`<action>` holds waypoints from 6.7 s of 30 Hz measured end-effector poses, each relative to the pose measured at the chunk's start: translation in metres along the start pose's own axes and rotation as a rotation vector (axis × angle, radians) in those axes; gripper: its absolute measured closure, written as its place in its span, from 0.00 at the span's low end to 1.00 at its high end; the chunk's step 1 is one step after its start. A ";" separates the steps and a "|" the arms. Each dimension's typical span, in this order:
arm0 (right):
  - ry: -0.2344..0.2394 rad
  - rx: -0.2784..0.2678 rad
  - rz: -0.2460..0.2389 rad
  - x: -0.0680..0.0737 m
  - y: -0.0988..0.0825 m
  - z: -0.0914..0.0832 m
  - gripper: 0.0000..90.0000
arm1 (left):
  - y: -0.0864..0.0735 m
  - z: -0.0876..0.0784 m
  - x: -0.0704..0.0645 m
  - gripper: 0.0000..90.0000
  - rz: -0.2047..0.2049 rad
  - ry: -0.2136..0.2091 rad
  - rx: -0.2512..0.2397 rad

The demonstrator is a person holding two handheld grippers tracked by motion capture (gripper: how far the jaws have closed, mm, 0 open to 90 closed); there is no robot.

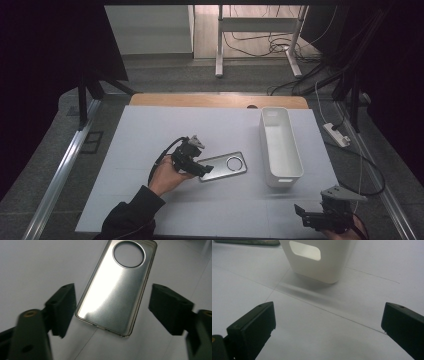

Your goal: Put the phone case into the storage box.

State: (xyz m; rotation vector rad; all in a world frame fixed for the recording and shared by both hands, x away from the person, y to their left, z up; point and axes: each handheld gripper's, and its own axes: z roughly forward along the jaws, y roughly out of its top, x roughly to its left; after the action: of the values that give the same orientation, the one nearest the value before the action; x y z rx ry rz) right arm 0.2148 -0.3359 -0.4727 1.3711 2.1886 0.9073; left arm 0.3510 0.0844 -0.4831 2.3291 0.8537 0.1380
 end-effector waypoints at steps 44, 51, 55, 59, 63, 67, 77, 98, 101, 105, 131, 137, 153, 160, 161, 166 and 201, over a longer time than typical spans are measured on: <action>-0.006 0.008 -0.024 0.002 0.000 0.001 0.01 | -0.020 0.032 -0.004 0.99 0.044 -0.059 0.087; -0.008 0.010 -0.029 0.003 0.000 0.000 0.01 | -0.022 0.031 -0.013 0.99 0.040 -0.064 0.094; -0.009 0.010 -0.029 0.003 0.000 0.000 0.01 | -0.022 0.031 -0.017 0.99 0.037 -0.071 0.094; -0.010 0.011 -0.030 0.003 0.000 0.000 0.01 | -0.022 0.032 -0.024 0.99 0.029 -0.084 0.095; -0.010 0.011 -0.030 0.003 0.000 0.001 0.01 | -0.022 0.034 -0.030 0.99 0.019 -0.097 0.095; -0.011 0.012 -0.032 0.003 0.000 0.001 0.01 | -0.021 0.035 -0.035 0.99 0.016 -0.112 0.095; -0.011 0.014 -0.036 0.003 0.000 0.001 0.01 | -0.018 0.039 -0.046 0.99 0.015 -0.124 0.100; -0.009 0.015 -0.034 0.003 0.000 0.001 0.01 | -0.002 0.007 -0.030 0.98 0.007 -0.038 0.038; -0.010 0.016 -0.032 0.003 0.000 0.001 0.01 | -0.001 0.006 -0.025 0.92 -0.011 -0.028 0.037; -0.009 0.016 -0.032 0.003 0.000 0.001 0.01 | -0.001 0.005 -0.020 0.79 -0.017 -0.003 0.041; -0.009 0.016 -0.031 0.003 0.000 0.001 0.01 | 0.004 -0.002 0.011 0.00 -0.066 0.059 0.102; -0.009 0.016 -0.032 0.003 0.000 0.001 0.01 | 0.006 0.001 0.008 0.00 -0.039 0.073 0.107; -0.007 0.016 -0.034 0.003 0.000 0.001 0.01 | 0.001 0.032 0.003 0.00 -0.022 0.071 0.159; -0.005 0.015 -0.035 0.003 0.000 0.001 0.01 | -0.003 0.042 0.003 0.00 -0.006 0.078 0.186; -0.005 0.015 -0.035 0.003 0.000 0.001 0.01 | -0.003 0.043 0.003 0.00 -0.004 0.080 0.189; -0.005 0.017 -0.035 0.003 0.000 0.001 0.01 | -0.005 0.049 0.003 0.00 -0.010 0.083 0.210; -0.004 0.021 -0.038 0.004 0.000 0.002 0.01 | -0.006 0.033 0.009 0.99 -0.074 -0.030 0.175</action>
State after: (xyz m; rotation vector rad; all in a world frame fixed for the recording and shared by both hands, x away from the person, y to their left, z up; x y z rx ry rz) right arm 0.2145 -0.3321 -0.4736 1.3347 2.2193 0.8690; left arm 0.3646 0.0759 -0.5140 2.4499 0.9702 -0.0030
